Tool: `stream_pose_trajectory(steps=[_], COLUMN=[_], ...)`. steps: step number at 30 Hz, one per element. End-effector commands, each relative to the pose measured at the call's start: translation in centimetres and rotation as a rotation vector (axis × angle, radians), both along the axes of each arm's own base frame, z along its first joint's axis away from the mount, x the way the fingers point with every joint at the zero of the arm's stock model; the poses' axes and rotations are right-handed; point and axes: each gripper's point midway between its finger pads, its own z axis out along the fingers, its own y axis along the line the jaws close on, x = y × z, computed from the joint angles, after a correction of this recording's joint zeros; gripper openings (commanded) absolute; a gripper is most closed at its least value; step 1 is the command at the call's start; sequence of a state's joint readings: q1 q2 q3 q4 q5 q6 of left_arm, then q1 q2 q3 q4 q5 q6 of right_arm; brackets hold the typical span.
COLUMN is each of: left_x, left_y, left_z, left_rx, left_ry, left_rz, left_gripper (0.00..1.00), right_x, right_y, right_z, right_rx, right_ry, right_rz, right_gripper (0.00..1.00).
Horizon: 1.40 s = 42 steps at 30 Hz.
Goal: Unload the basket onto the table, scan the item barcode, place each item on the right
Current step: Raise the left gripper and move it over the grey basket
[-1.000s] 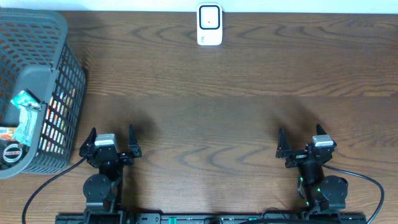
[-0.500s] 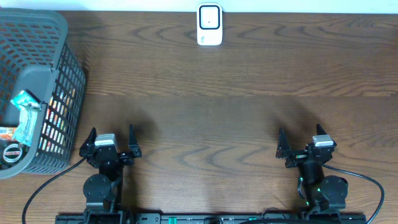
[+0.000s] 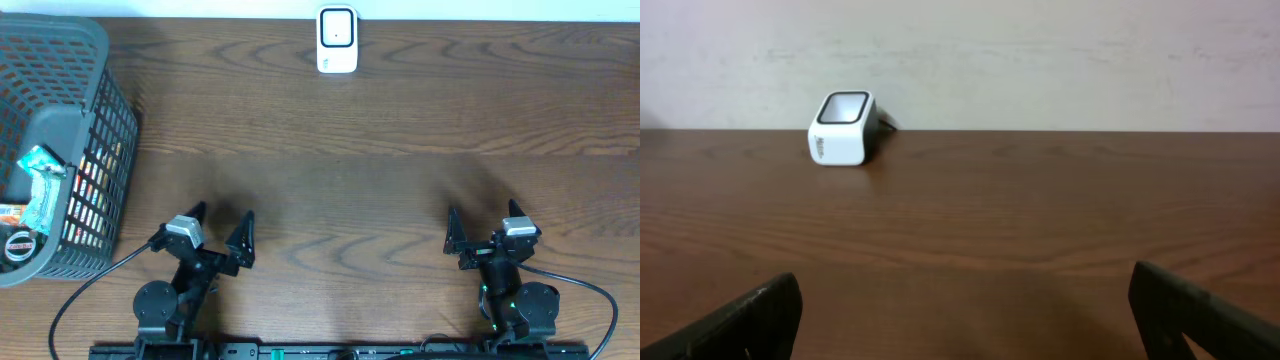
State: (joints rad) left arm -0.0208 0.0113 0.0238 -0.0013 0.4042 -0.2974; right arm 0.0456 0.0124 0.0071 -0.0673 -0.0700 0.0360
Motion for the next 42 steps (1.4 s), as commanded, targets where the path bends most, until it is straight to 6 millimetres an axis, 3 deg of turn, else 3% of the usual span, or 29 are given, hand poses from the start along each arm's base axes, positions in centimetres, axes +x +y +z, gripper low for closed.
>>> stream_pose_trajectory(steps=[1, 3, 6, 11, 17, 20, 22, 27, 31, 34, 39, 42], left_x=[-1.3, -1.3, -1.8, -2.9, -4.3, -3.9, -1.7, 3.6, 4.8, 6.9, 9.4, 10.3], left_y=[-2.9, -2.9, -2.8, -1.0, -0.2, -0.1, 1.0, 1.7, -1.0, -0.4, 2.9, 7.2], left_z=[-0.2, 1.7, 6.1, 12.8, 20.3, 24.1, 26.2, 27.4, 27.0, 26.1, 26.8, 28.3], left_rx=[-0.266, -0.285, -0.270, -0.262, -0.076, -0.010, -0.013, 0.144, 0.143, 0.140, 0.041, 0.019], left_ry=[0.121, 0.048, -0.147, -0.368, -0.556, -0.580, -0.483, -0.113, 0.131, 0.229, 0.376, 0.457], left_rz=[-0.169, -0.179, -0.200, -0.115, -0.036, -0.009, 0.059, 0.099, -0.086, -0.056, 0.091, 0.212], left_gripper=[0.98, 0.97, 0.98, 0.98, 0.98, 0.98, 0.97, 0.98, 0.98, 0.97, 0.98, 0.98], right_x=[0.0, 0.0, 0.0, 0.0, 0.0, 0.0, 0.0, 0.0, 0.0, 0.0, 0.0, 0.0], right_y=[0.1, 0.1, 0.1, 0.1, 0.1, 0.1, 0.1, 0.1, 0.1, 0.1, 0.1, 0.1], right_z=[-0.2, -0.2, -0.2, -0.2, -0.2, -0.2, -0.2, -0.2, -0.2, -0.2, -0.2, -0.2], right_rx=[-0.016, -0.016, -0.016, -0.016, -0.016, -0.016, -0.016, -0.016, -0.016, -0.016, -0.016, -0.016], right_ry=[0.004, 0.004, 0.004, 0.004, 0.004, 0.004, 0.004, 0.005, 0.006, 0.006, 0.006, 0.006], right_rz=[0.001, 0.001, 0.001, 0.001, 0.001, 0.001, 0.001, 0.001, 0.001, 0.001, 0.001, 0.001], right_gripper=[0.99, 0.99, 0.99, 0.99, 0.99, 0.99, 0.99, 0.99, 0.99, 0.99, 0.99, 0.99])
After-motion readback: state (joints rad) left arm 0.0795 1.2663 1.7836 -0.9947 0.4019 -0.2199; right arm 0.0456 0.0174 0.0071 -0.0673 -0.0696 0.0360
